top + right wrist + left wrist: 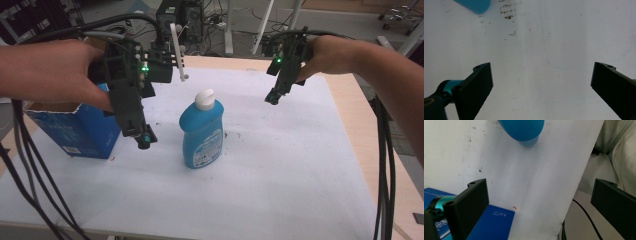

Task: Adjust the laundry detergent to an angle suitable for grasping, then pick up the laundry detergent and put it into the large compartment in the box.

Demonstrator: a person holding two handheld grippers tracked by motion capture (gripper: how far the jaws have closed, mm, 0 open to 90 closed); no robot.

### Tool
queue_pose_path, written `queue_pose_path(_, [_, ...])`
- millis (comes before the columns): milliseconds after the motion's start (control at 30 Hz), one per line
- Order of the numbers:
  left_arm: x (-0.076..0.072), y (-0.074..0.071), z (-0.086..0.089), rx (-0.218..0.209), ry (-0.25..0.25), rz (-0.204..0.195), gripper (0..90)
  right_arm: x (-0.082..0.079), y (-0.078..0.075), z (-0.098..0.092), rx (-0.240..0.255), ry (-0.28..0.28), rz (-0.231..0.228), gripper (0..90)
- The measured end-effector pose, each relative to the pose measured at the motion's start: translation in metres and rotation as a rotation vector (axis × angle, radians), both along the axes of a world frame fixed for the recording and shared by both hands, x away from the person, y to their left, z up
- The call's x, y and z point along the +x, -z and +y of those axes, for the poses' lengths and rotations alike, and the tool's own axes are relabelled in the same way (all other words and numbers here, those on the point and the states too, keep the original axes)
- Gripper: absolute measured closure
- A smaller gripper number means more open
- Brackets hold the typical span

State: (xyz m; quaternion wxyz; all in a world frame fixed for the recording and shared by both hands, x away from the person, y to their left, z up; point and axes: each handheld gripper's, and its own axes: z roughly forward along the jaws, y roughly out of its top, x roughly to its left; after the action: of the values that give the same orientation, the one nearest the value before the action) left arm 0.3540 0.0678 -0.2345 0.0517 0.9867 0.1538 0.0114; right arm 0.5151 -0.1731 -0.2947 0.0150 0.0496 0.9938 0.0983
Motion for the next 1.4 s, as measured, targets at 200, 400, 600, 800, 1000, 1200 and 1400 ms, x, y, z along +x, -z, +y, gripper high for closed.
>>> queue_pose_path(200, [0.001,-0.002,0.001,-0.005,-0.002,-0.005,1.6,-0.001,-0.001,0.000,0.001,-0.004,0.000,3.2])
queue_pose_path(400, [0.000,-0.003,0.003,-0.006,-0.006,-0.005,1.6,0.000,0.000,0.001,0.002,-0.004,0.001,3.1])
queue_pose_path(600, [-0.001,-0.004,0.002,-0.011,-0.017,-0.010,1.6,-0.001,-0.002,0.001,0.001,-0.009,-0.001,3.1])
queue_pose_path(800, [-0.002,-0.004,0.002,-0.013,-0.033,-0.010,1.6,-0.003,-0.004,0.000,0.011,-0.008,-0.005,3.2])
queue_pose_path(1000, [0.000,-0.006,-0.002,-0.022,-0.085,-0.010,1.6,-0.004,-0.005,-0.001,0.003,-0.006,-0.005,3.2])
queue_pose_path(1200, [0.002,-0.009,-0.011,-0.050,-0.133,-0.043,1.6,-0.003,-0.005,-0.004,0.005,-0.006,-0.002,3.1])
queue_pose_path(1400, [0.007,-0.008,-0.022,-0.085,-0.187,-0.052,1.6,-0.003,-0.004,-0.004,0.006,-0.008,-0.002,3.1])
